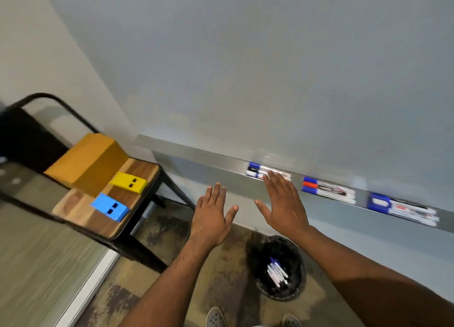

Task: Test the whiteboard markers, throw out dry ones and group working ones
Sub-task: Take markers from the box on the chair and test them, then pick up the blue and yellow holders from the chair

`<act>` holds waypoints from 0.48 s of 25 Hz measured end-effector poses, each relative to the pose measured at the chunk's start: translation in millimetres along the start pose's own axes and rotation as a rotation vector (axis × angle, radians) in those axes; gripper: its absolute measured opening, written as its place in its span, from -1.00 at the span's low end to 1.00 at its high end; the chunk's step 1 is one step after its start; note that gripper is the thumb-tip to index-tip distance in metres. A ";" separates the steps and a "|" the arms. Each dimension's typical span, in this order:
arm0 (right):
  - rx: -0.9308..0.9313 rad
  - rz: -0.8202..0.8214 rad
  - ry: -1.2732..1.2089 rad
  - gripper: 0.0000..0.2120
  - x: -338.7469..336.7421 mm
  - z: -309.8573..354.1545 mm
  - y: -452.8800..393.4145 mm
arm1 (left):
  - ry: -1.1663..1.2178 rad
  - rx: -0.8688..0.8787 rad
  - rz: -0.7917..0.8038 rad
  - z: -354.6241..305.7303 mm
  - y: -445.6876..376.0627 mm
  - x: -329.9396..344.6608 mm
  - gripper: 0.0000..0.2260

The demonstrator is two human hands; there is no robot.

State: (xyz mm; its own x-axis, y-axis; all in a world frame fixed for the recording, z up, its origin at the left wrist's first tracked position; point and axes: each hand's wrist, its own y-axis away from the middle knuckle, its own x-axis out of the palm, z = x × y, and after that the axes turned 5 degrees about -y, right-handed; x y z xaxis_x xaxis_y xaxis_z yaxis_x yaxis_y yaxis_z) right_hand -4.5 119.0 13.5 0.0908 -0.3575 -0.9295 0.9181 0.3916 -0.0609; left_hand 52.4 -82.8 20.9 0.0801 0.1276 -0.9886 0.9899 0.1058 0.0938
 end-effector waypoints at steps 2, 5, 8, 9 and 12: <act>-0.053 0.019 0.012 -0.17 10.7 38.9 -16.4 | 0.034 -0.068 -0.045 41.1 6.1 -9.0 -0.36; -0.103 0.053 0.025 -0.15 30.8 98.7 -39.8 | 0.076 -0.145 -0.090 105.0 16.0 -22.5 -0.38; -0.136 0.097 0.037 -0.22 52.6 154.1 -58.7 | 0.098 -0.200 -0.127 164.7 27.4 -29.5 -0.39; -0.150 0.115 0.038 -0.23 58.7 170.0 -63.3 | 0.103 -0.225 -0.134 182.1 31.3 -30.2 -0.39; -0.211 0.149 0.027 -0.27 72.2 211.2 -75.5 | 0.130 -0.297 -0.155 223.9 40.5 -29.9 -0.41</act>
State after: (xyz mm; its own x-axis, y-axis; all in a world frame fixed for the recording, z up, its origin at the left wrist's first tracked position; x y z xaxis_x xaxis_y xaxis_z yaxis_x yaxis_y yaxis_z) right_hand 14.2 -115.5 27.8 0.2062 -0.2607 -0.9431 0.7941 0.6077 0.0056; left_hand 116.2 -303.2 27.8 -0.1026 0.2098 -0.9723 0.9104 0.4136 -0.0068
